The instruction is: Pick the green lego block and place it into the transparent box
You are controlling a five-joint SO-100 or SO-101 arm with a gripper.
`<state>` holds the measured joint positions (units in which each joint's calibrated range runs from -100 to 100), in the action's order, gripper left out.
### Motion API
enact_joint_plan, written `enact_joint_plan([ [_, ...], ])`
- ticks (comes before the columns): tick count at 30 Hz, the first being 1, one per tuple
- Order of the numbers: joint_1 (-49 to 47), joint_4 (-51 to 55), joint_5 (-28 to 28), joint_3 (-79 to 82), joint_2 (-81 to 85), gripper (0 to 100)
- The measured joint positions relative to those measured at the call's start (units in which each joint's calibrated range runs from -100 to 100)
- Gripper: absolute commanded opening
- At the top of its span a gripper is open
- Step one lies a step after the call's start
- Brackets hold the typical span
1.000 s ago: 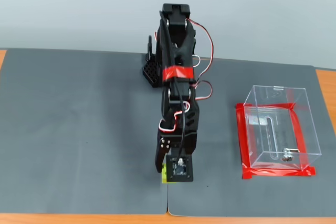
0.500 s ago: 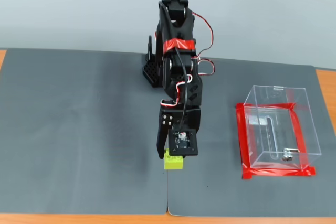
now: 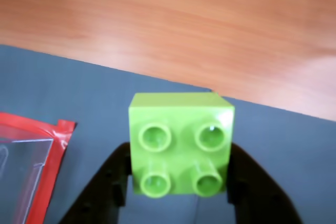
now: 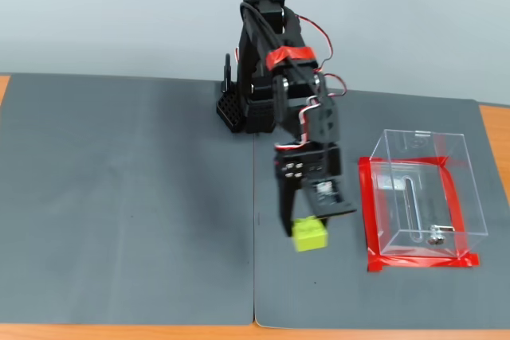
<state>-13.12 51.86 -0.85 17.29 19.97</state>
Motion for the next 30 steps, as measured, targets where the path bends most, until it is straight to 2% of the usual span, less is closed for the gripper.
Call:
enact_joint_plan([
  [19, -26.09, 0.0, 0.15, -0.72, 0.0, 7],
  [30, -34.86, 0.0, 0.15, -0.72, 0.0, 8],
])
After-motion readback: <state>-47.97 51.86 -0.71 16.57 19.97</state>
